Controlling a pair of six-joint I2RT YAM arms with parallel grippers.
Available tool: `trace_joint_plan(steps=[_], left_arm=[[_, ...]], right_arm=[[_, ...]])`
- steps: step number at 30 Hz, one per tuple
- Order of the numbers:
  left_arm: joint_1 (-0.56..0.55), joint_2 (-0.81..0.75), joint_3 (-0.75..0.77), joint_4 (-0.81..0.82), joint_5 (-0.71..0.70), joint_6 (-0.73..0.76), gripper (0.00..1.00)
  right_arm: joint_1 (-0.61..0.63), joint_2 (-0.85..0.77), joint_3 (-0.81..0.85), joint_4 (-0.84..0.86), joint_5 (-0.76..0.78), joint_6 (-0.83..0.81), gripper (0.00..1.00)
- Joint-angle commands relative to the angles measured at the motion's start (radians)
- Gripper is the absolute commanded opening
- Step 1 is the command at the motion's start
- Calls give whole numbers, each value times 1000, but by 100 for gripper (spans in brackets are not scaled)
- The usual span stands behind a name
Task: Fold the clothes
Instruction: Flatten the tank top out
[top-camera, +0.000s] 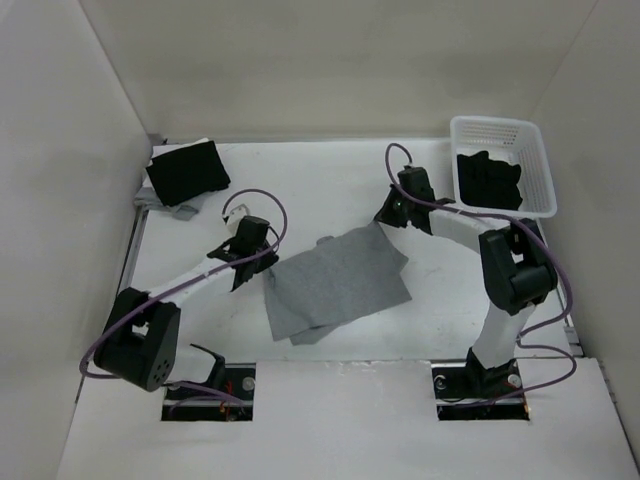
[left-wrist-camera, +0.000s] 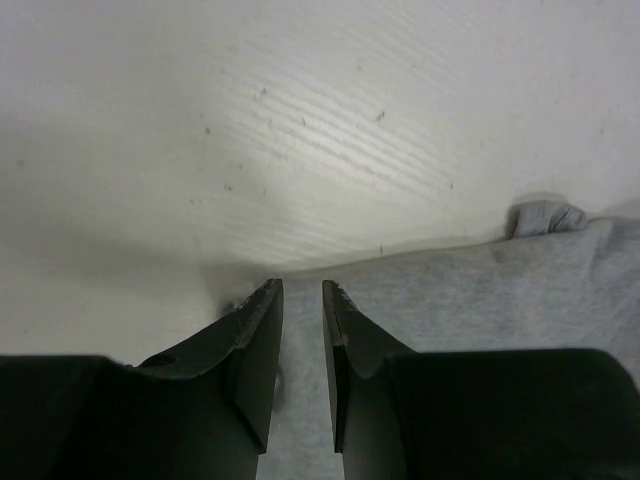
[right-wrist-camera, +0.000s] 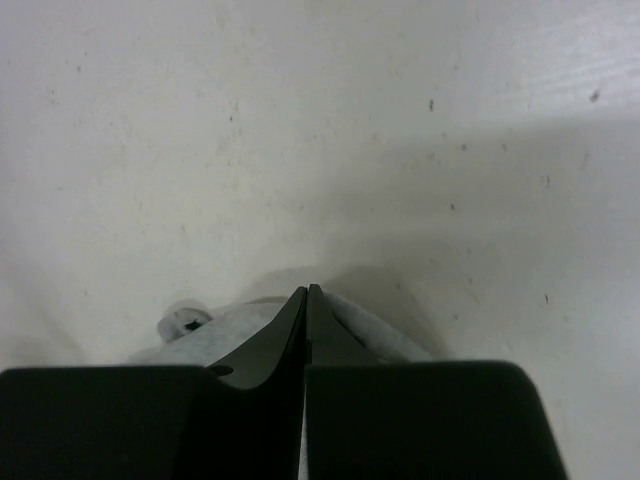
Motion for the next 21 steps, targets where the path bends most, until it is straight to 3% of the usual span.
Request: trace_joint_plan(steps=[1,3,5,7,10,12,14,16,17,19,21], left_arm=[[53,32,93,187,-11,0,21],[84,86,112,209,-4,-15,21],[104,173,154,238,-1,-23,22],[129,253,214,264,14,-26,20],[144,313,323,295,33,-35,19],[132,286,375,289,45,-14,25],[86,176,310,279,-3,14,33],[40,35,174,275,-77,8,31],[3,-65,77,272,-117,-8,24],[-61,-241,-70,202,-125,-47,12],[-112,-374,-150,41,-114,-96,10]], right_arm=[[-4,-16,112,22,12,-32,4],[-10,-14,115,22,26,-34,11],[-17,-17,121,14,45,-31,29],[-19,-56,95,19,74,-32,39],[-14,-187,6,27,133,-55,45],[1,-295,-77,21,175,-66,46],[24,-398,-186,40,212,-46,41],[61,-493,-320,65,233,-22,15],[73,-523,-365,71,239,-8,4],[97,-583,-453,73,246,15,0],[119,-657,-522,67,246,17,1]])
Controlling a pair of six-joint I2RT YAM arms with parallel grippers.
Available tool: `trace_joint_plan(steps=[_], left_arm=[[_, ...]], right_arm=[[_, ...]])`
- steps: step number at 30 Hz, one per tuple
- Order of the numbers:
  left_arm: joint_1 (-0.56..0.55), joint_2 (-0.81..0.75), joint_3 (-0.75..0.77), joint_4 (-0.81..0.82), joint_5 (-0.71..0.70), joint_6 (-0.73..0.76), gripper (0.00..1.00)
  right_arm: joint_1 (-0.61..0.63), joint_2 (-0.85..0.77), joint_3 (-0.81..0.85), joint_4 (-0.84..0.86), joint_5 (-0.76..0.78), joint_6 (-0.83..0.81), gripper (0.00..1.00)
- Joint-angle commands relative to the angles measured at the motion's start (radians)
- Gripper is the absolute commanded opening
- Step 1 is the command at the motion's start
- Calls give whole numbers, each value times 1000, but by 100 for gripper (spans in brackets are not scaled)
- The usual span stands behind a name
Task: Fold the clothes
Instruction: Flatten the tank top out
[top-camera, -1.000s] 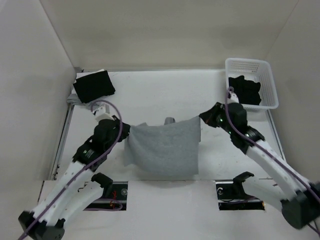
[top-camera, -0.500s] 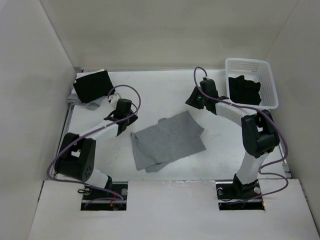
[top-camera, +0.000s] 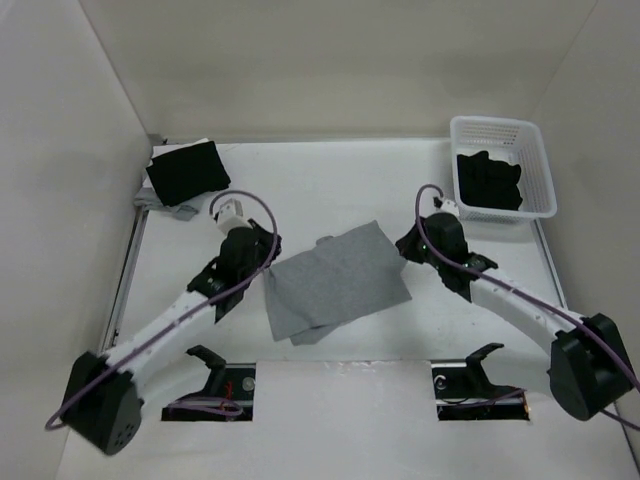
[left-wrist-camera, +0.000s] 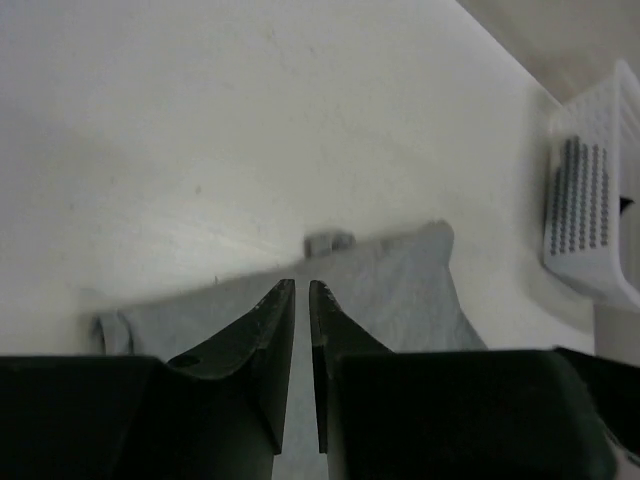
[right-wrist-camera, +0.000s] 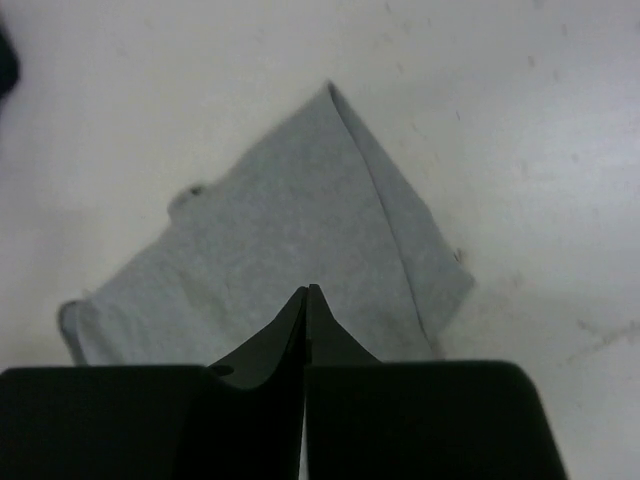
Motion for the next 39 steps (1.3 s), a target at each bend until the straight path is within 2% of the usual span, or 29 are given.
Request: trace_joint_plan(steps=[1,3,5,8,13,15,16,20,22,25,27,30,32,35,39], left_arm=[[-71,-190,-138,-238,-48,-84,11],[-106,-224,-169,-330,-40,-98,20],[-134,-208,-192,-309,-22,-108,27],[-177,-144,-177,-173,59,-98,26],[-232,46,-123,-42,107,-101,22],[-211,141,-112,-10,130,-101,20],[-171,266,-76,72,163,-95,20],[-131,394,1,143,168,-65,20],[-71,517,84,180,165,-47,19],[30,598,168,208,188,-44,19],[49,576,177,211,210,-42,24],[32,427,130,242,205,-7,30],[9,272,43,233,143,11,34],[29,47,-120,106,57,8,34],[117,-62,-255,-42,47,13,33]], right_arm=[[30,-80,-107,12,41,23,5],[35,-152,-147,8,37,21,10],[37,-197,-167,2,31,29,11],[55,-208,-175,-8,3,29,11],[136,-33,-92,0,-80,-13,7],[144,33,-69,18,-97,-7,6],[144,126,-51,67,-112,3,6],[117,220,-6,98,-143,4,6],[95,319,73,100,-169,0,7],[54,444,176,94,-186,-7,7],[35,465,199,104,-186,1,7],[18,463,215,152,-186,3,7],[21,432,225,155,-184,3,10],[50,340,201,152,-160,-14,22],[107,231,129,158,-115,-16,28]])
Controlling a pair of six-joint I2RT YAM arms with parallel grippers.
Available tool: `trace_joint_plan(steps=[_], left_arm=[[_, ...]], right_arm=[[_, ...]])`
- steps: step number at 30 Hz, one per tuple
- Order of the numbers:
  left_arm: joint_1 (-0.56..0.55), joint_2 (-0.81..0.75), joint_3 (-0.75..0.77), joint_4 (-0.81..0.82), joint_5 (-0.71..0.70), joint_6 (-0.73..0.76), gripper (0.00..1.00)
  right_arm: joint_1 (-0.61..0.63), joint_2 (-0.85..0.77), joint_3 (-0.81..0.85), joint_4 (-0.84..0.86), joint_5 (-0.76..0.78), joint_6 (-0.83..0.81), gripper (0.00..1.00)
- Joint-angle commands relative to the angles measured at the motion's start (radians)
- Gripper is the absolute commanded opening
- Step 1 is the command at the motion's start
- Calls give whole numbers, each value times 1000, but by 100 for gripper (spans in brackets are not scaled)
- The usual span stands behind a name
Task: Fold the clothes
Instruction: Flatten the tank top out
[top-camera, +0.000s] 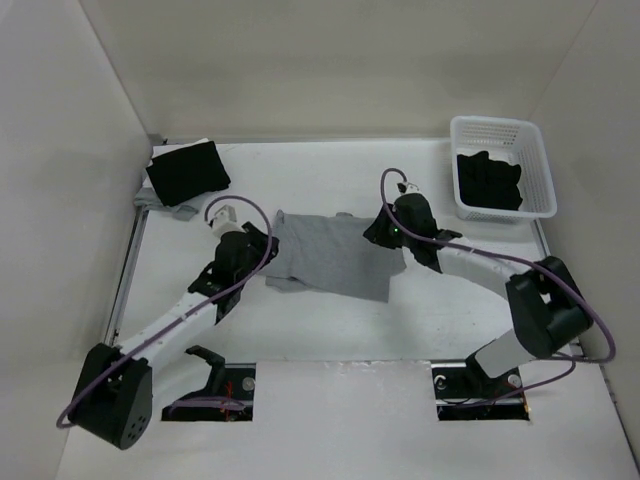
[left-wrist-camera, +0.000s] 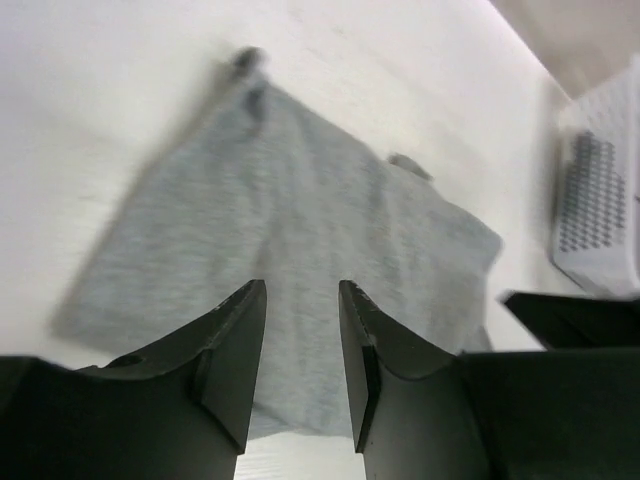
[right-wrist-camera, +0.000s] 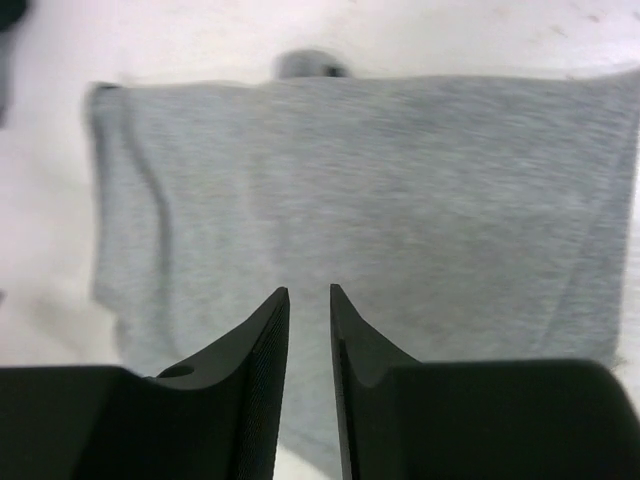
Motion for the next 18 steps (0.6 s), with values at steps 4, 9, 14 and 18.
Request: trace_joint_plan(steps=[4,9,14,18], left_arm=[[150,-78,-198,-186,-50,14,39],[164,6,-181,-136,-41,33,44],[129,116,-131,-101,-29,49,35],[113,158,-108,-91,-37,61,32]], right_arm=[[110,-237,-115,58,47,-19,29],[131,-330,-192,57,50,-7,28],[138,-380,-240,67,66,18,28],[138,-373,-241,69,70,18,28]])
